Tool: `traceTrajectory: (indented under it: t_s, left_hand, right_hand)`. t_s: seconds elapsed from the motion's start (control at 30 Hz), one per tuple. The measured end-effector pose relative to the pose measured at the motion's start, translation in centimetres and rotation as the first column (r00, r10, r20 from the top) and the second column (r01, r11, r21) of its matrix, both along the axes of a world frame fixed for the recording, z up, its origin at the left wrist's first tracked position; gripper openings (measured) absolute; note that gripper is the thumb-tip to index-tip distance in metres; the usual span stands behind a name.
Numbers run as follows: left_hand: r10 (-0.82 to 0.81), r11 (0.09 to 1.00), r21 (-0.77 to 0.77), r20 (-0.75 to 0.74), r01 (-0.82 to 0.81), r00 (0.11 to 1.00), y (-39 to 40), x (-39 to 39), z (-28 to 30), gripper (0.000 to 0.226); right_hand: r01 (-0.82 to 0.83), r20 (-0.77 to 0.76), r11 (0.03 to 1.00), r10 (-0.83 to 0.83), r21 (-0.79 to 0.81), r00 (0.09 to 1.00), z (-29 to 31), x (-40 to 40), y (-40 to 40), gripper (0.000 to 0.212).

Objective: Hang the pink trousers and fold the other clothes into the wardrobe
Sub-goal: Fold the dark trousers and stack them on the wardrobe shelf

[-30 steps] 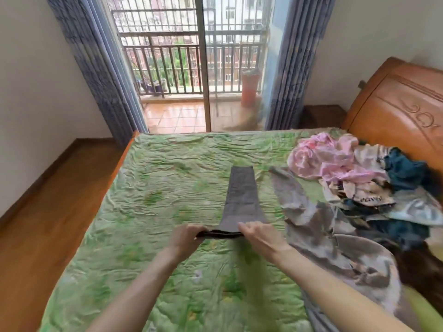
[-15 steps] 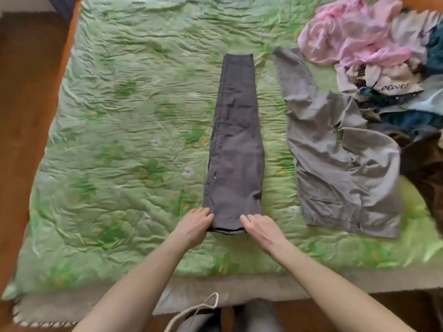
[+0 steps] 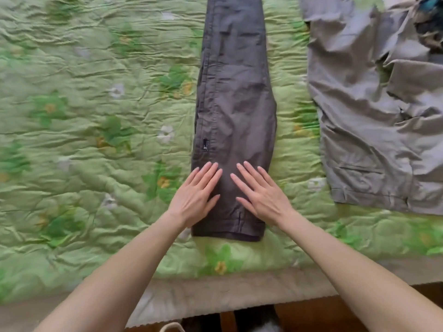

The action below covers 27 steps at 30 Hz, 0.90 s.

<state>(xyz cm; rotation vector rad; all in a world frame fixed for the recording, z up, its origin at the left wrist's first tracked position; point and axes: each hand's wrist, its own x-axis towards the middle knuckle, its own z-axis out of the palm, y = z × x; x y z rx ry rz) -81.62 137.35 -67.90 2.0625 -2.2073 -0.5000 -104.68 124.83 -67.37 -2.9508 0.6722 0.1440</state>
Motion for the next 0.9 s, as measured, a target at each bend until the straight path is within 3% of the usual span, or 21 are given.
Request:
traceTrajectory:
  t_s: [0.33,0.43,0.5,0.63,0.77,0.9]
  left_hand:
    - [-0.213,0.976,-0.038,-0.024,0.212,0.977,0.1,3.2,-3.8,0.072]
    - [-0.335,0.941,0.029,-0.066,0.338,0.940,-0.3,5.3,-3.0,0.094]
    - [-0.420,0.904,0.076,-0.018,0.420,0.907,-0.8,6.6,-2.5,0.107]
    - [-0.582,0.813,0.065,0.094,0.578,0.808,-1.5,7.3,-2.6,0.109]
    - [-0.593,0.805,0.046,0.105,0.592,0.798,-0.5,6.0,-3.0,0.108]
    - [-0.521,0.853,0.026,-0.025,0.521,0.853,0.6,5.5,-2.8,0.086]
  right_hand:
    - [-0.103,0.032,0.993,0.101,0.064,0.994,-5.1,-1.4,-2.2,0.066]
    - [-0.210,0.040,0.970,0.207,0.118,0.978,-4.3,-2.6,-3.3,0.064]
    - [-0.282,0.025,0.947,0.282,0.155,0.959,-3.7,-3.9,-4.3,0.074]
    - [-0.396,-0.038,0.913,0.401,0.102,0.915,-3.4,-5.7,-4.8,0.095]
    - [-0.477,0.033,0.878,0.479,-0.052,0.877,-4.4,-5.8,-2.9,0.072]
    - [-0.358,0.114,0.933,0.360,-0.041,0.926,-4.8,-5.5,-0.6,0.054]
